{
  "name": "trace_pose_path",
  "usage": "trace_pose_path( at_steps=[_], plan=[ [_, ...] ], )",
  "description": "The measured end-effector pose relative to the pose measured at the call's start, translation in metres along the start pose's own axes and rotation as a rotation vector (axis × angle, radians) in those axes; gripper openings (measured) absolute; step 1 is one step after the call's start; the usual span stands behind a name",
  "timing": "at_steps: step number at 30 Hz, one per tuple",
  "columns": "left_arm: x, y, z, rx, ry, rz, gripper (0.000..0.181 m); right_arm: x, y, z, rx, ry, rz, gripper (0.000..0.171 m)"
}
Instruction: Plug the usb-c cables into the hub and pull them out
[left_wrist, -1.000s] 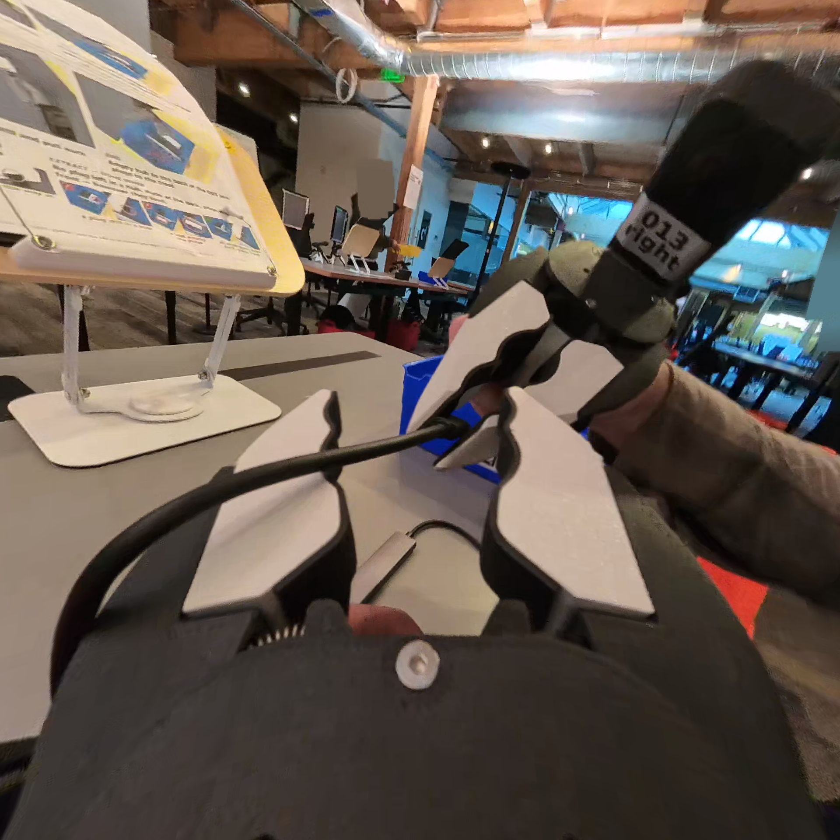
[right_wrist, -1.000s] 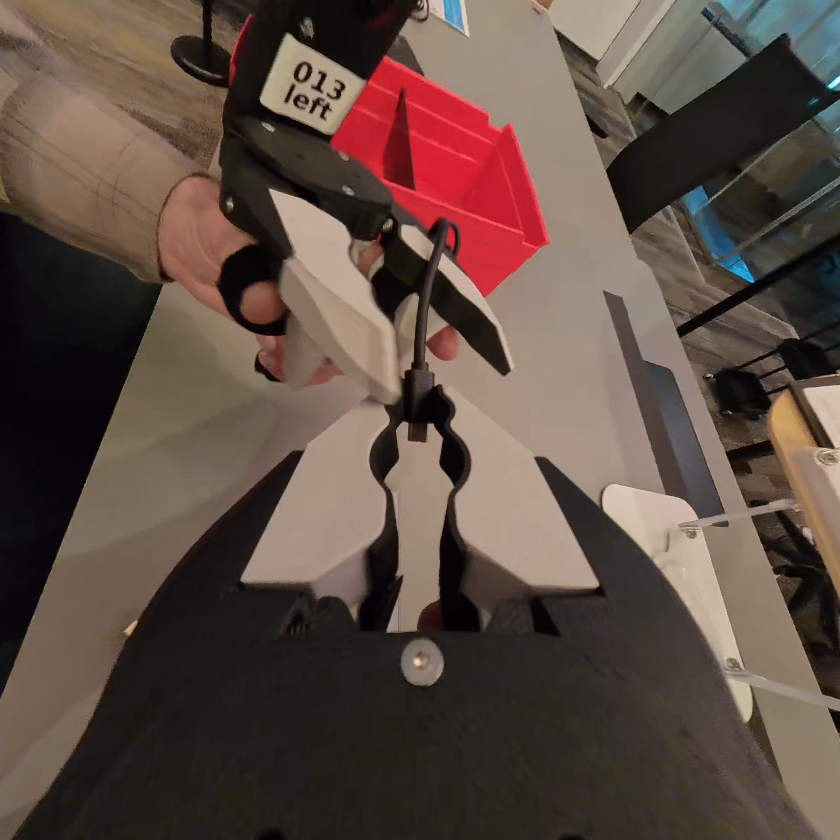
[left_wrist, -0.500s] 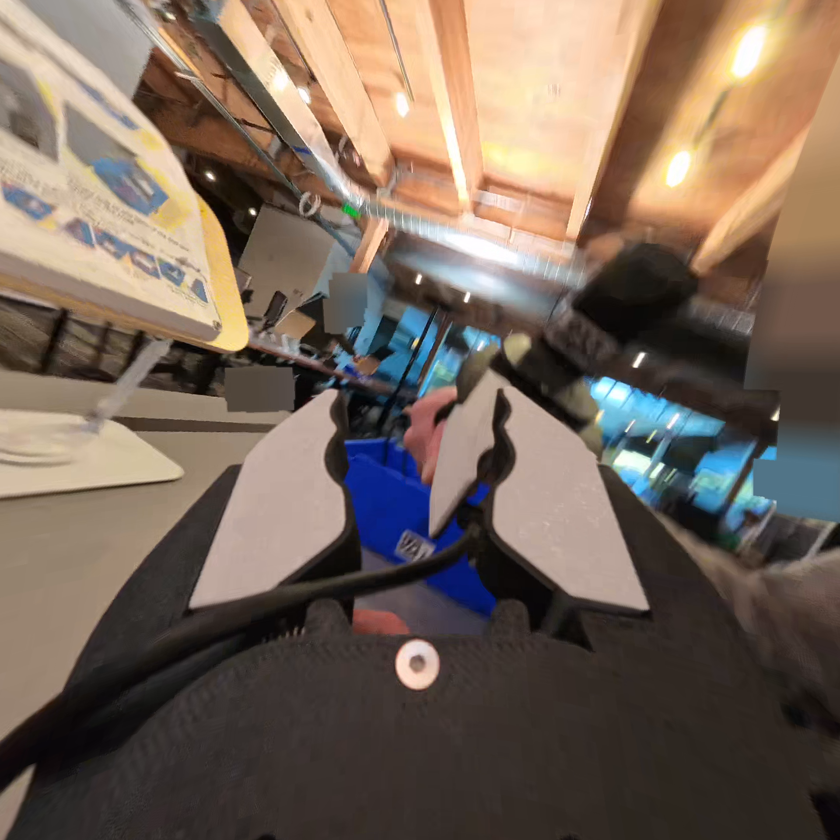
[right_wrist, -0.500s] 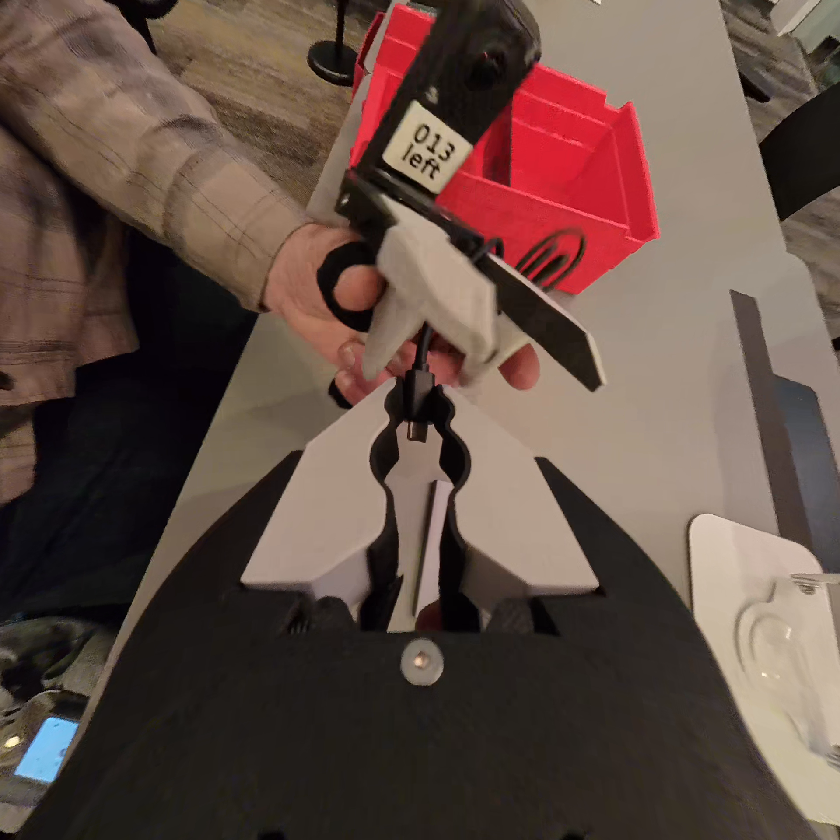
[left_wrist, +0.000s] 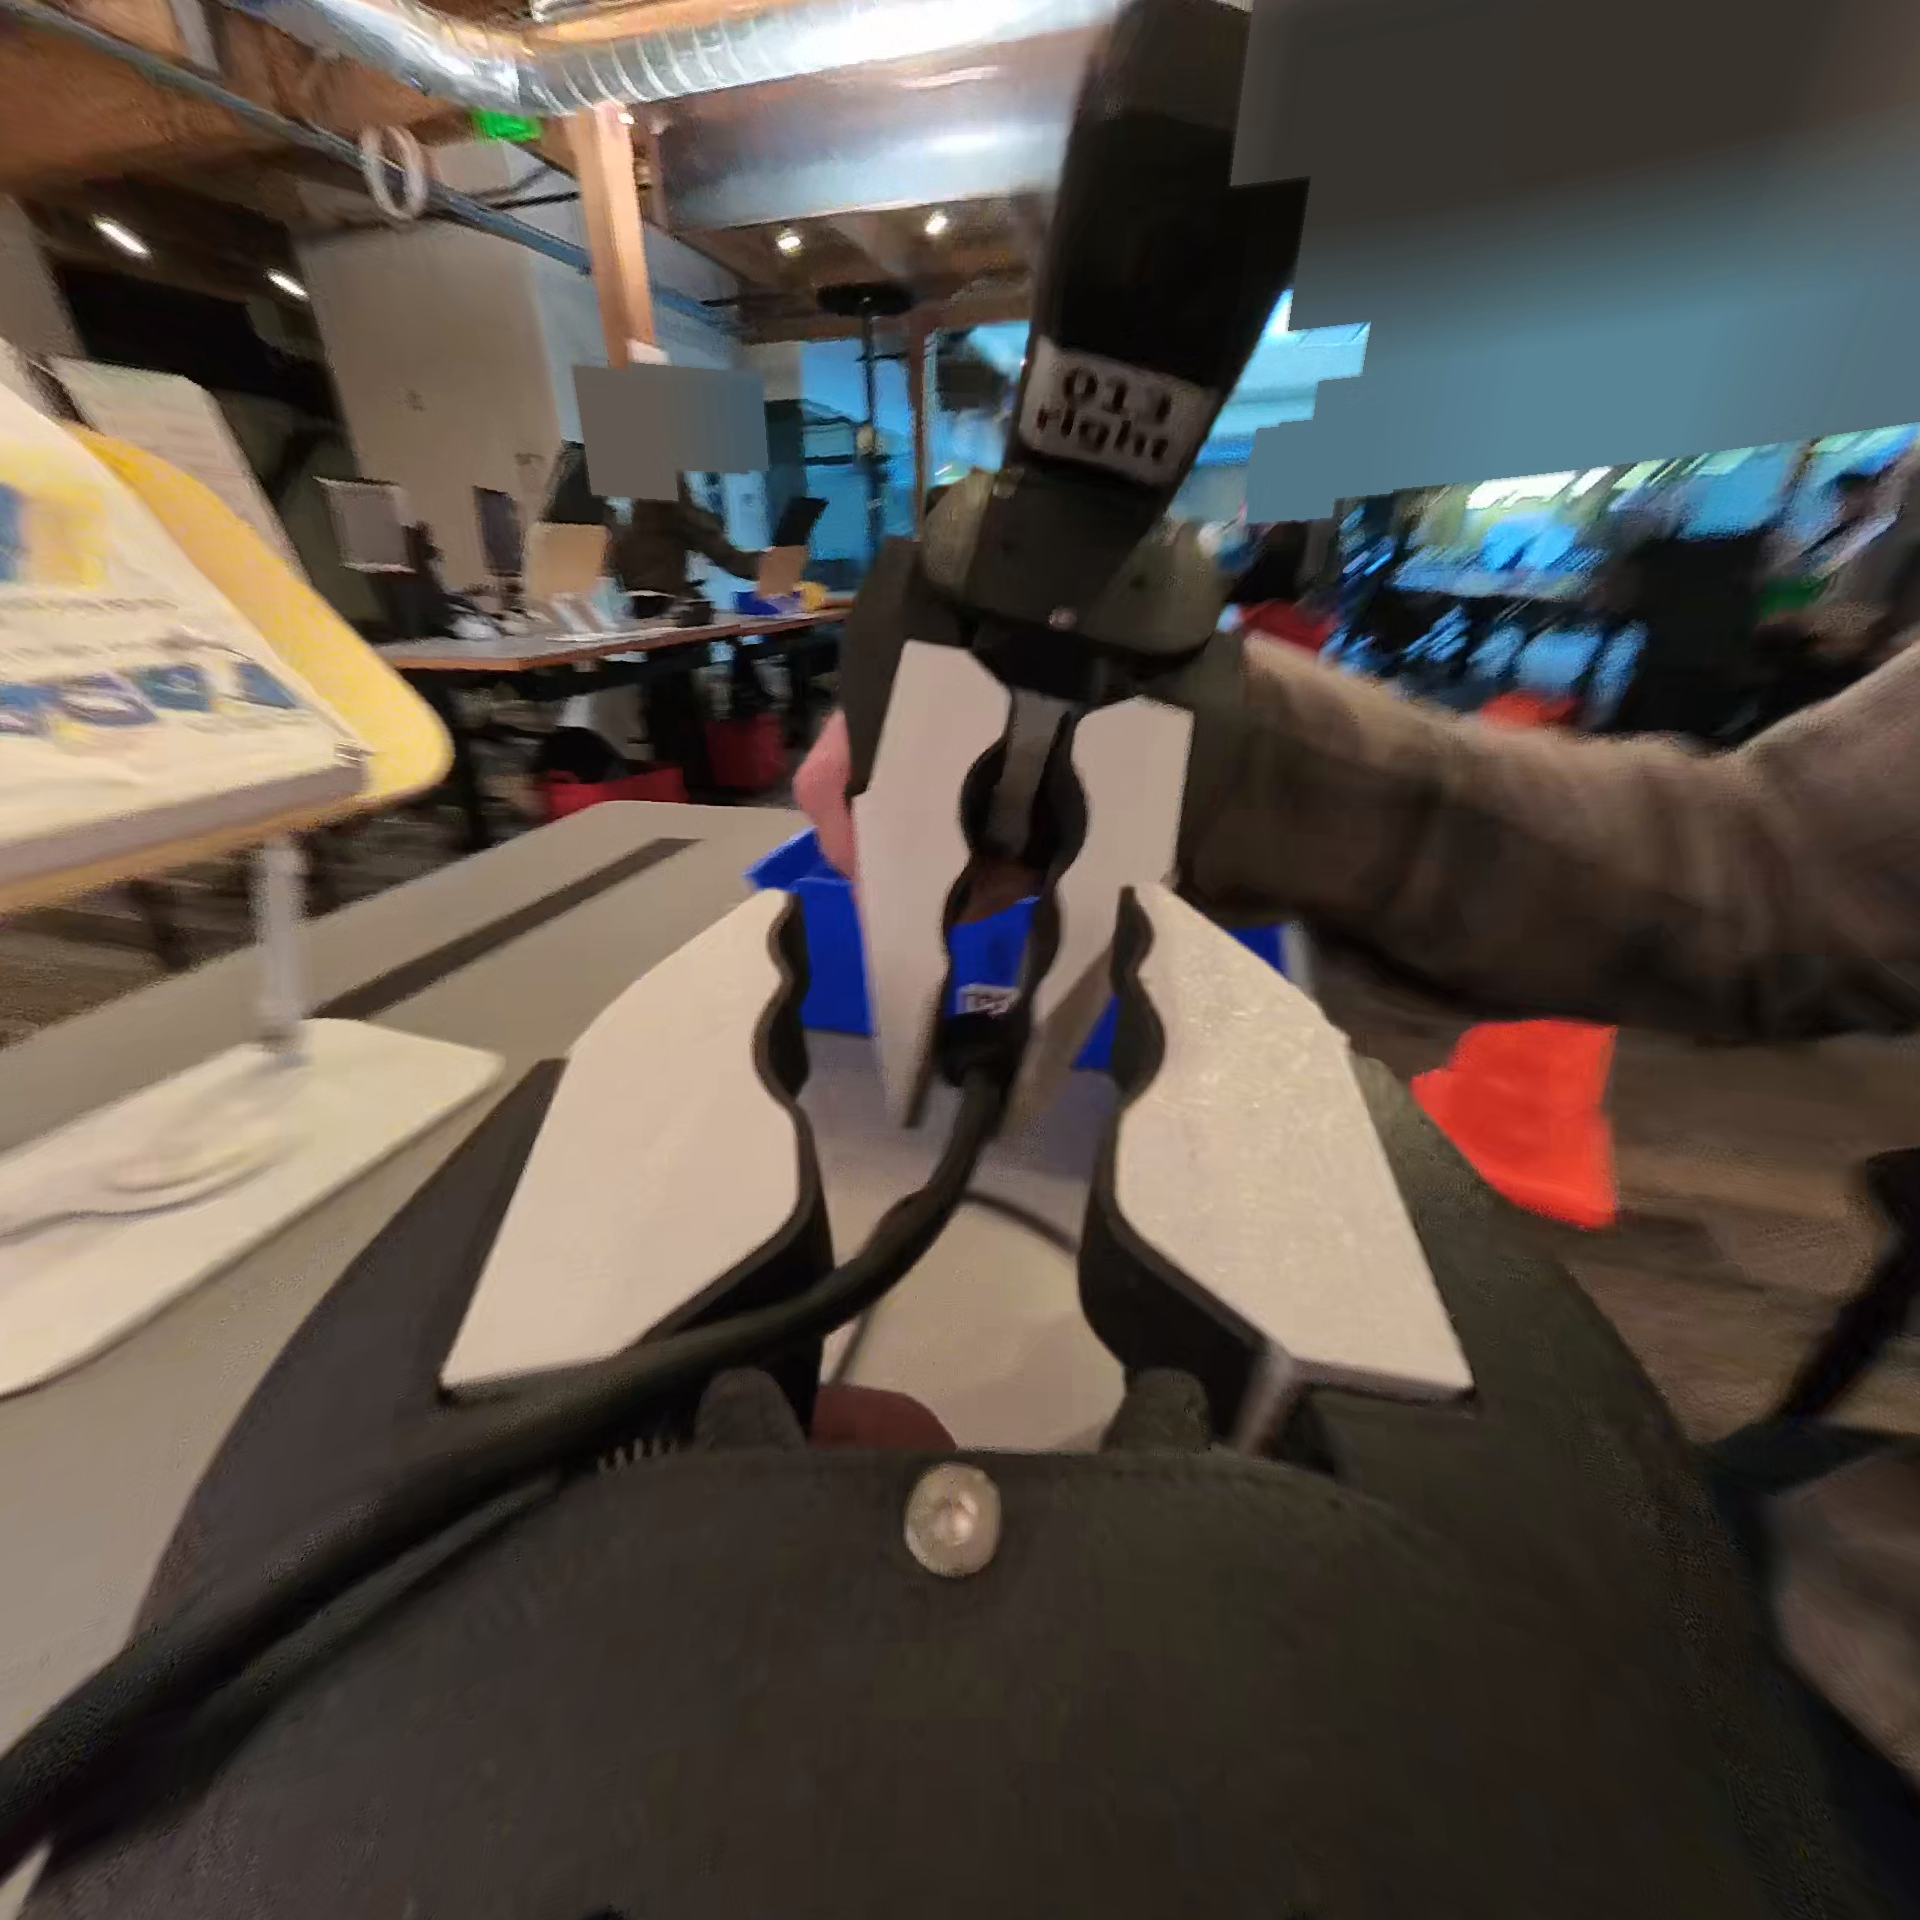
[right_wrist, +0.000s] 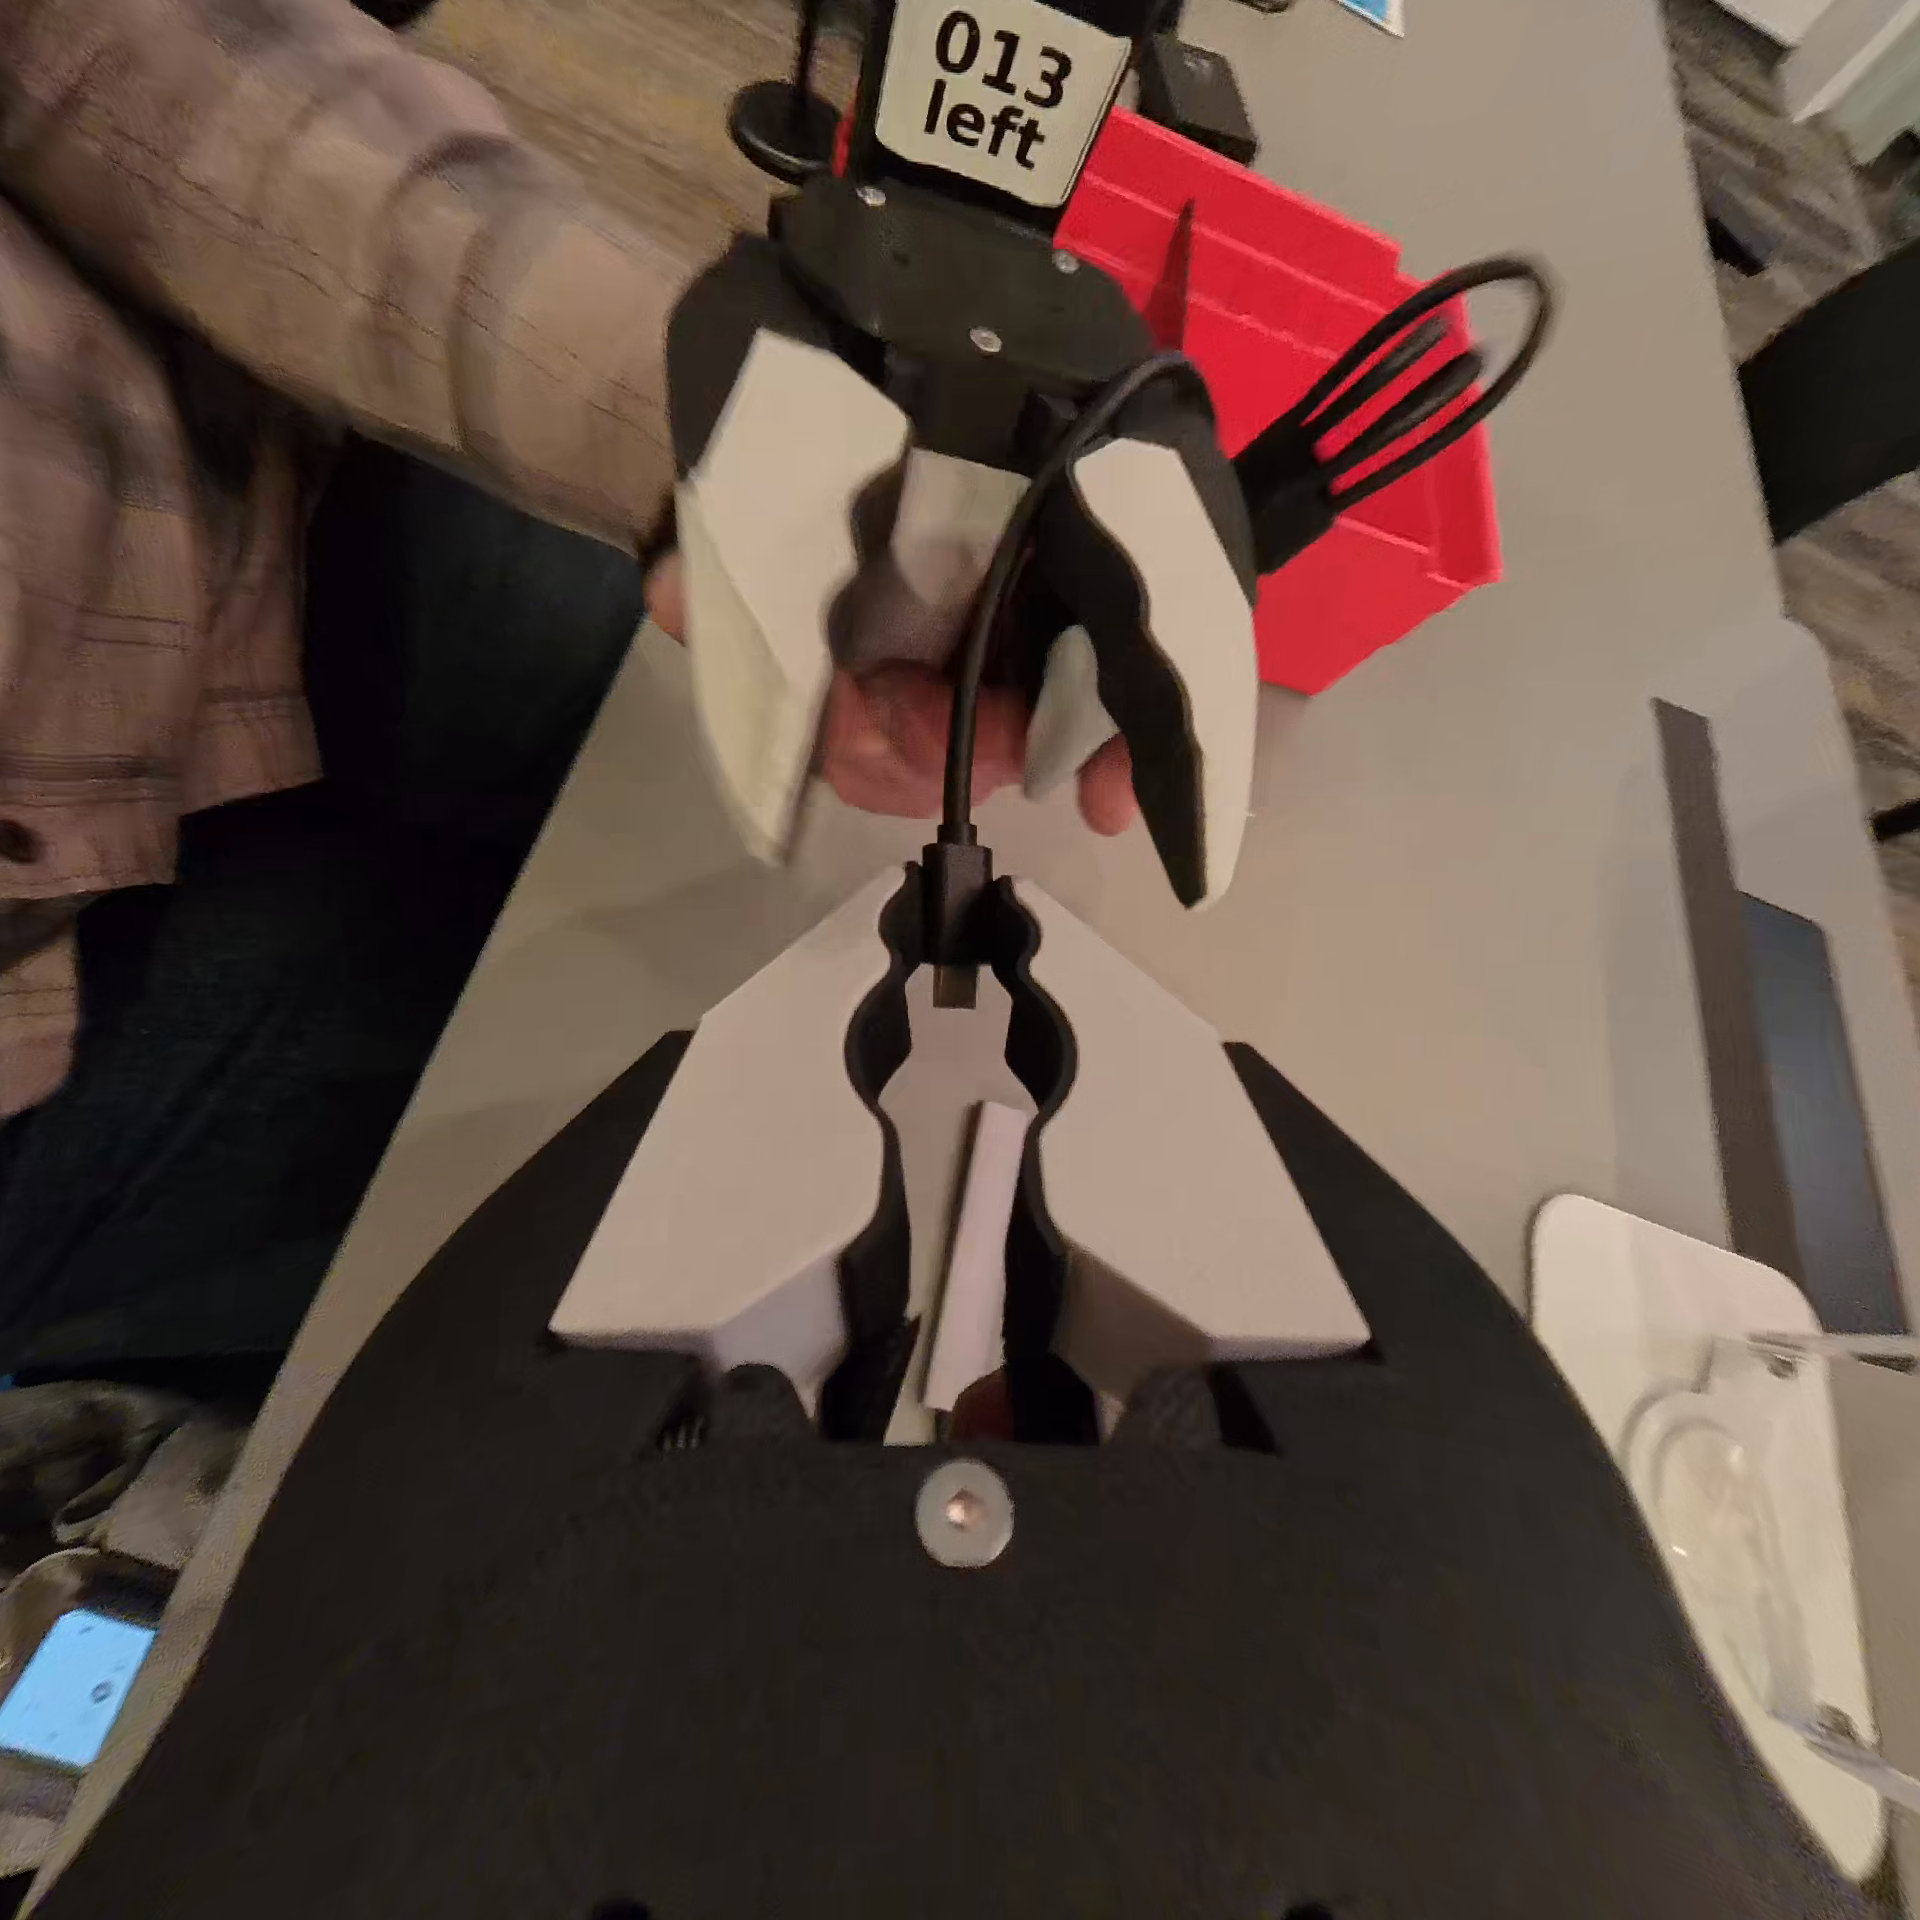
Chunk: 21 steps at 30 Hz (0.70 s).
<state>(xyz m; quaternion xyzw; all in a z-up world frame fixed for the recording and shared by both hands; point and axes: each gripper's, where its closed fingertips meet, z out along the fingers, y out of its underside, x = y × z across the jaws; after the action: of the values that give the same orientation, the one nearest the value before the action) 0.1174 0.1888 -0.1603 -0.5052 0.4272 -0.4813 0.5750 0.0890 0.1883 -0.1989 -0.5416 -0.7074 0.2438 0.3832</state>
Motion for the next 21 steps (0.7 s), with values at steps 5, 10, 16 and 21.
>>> trace_pose_path(
  at_steps=[5, 10, 16, 21],
  plan=[
    [-0.009, 0.011, 0.000, 0.015, -0.001, -0.134, 0.051, 0.002, 0.008, 0.003, -0.070, 0.030, -0.023, 0.009],
    [-0.006, 0.022, -0.001, -0.071, 0.001, -0.079, 0.051, 0.003, 0.012, 0.005, -0.115, 0.045, -0.058, 0.009],
    [0.000, 0.028, -0.004, -0.176, 0.017, 0.000, 0.061, 0.004, 0.010, 0.003, -0.134, 0.068, -0.096, 0.009],
    [-0.002, 0.032, -0.004, -0.215, -0.011, 0.029, 0.048, 0.004, 0.008, 0.000, -0.149, 0.097, -0.115, 0.010]
  ],
)
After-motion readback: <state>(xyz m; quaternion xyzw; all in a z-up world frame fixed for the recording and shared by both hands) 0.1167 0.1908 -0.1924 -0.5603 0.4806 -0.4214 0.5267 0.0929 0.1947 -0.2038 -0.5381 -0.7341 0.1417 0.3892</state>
